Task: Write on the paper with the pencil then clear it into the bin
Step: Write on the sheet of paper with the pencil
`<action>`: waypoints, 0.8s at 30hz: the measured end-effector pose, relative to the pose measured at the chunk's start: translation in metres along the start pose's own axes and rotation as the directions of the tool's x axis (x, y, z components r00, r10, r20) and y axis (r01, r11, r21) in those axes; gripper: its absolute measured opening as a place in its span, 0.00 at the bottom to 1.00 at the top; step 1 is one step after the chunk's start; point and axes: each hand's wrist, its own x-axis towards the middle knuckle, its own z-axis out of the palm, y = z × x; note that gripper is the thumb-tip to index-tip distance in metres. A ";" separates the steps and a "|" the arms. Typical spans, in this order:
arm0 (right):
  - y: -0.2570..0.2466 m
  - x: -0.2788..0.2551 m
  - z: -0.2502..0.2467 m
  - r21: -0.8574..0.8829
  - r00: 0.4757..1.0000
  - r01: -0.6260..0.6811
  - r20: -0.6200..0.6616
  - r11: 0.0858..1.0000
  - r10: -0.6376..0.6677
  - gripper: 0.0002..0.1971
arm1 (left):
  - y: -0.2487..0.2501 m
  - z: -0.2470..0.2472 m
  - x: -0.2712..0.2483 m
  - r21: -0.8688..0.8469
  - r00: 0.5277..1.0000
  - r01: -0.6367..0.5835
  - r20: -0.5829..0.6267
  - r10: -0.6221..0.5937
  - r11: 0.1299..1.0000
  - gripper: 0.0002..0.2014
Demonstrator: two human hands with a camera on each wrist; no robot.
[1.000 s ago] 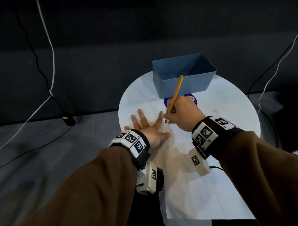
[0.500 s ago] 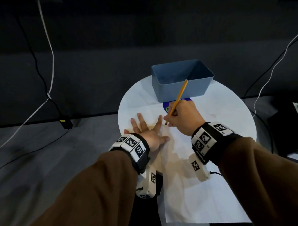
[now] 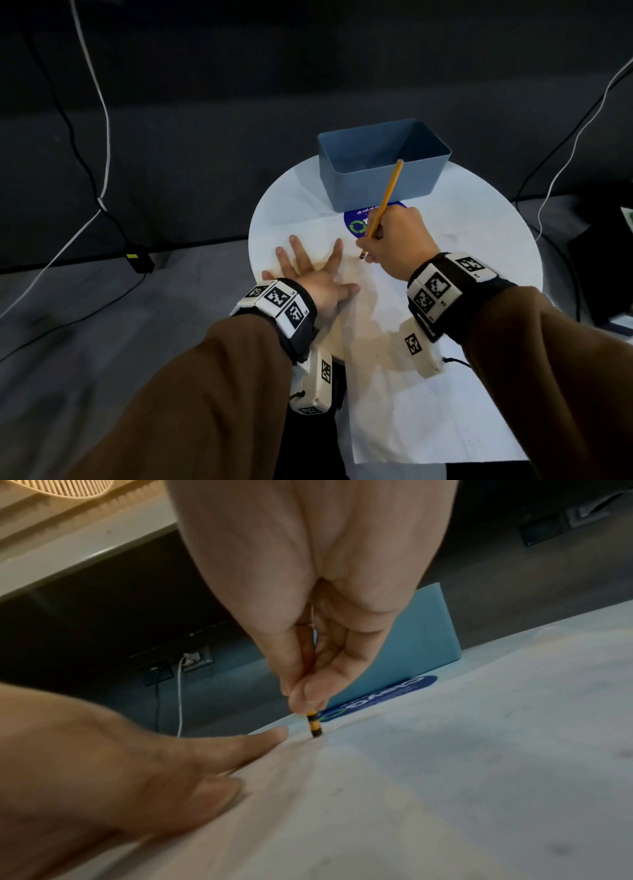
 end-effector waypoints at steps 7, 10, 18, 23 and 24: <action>-0.003 -0.007 0.006 0.085 0.998 0.051 0.040 0.995 -0.054 0.11 | 0.001 0.000 0.002 -0.005 1.000 0.010 -0.003 -0.010 1.000 0.40; 0.006 -0.004 -0.003 0.011 1.000 0.020 0.012 1.000 -0.020 0.13 | -0.001 0.000 0.002 -0.020 1.000 -0.004 -0.004 0.004 1.000 0.41; 0.002 -0.010 -0.004 0.032 0.998 0.053 0.039 0.998 -0.054 0.12 | -0.001 -0.001 0.001 -0.032 1.000 -0.004 -0.003 0.004 0.999 0.41; 0.007 -0.010 -0.012 -0.056 0.999 0.033 0.028 0.998 -0.032 0.12 | -0.003 -0.001 0.001 -0.050 1.000 -0.012 0.006 0.012 0.999 0.41; 0.007 -0.009 -0.013 -0.052 0.999 0.032 0.022 0.998 -0.031 0.12 | -0.003 -0.001 0.001 -0.048 1.000 -0.013 0.004 0.014 0.999 0.41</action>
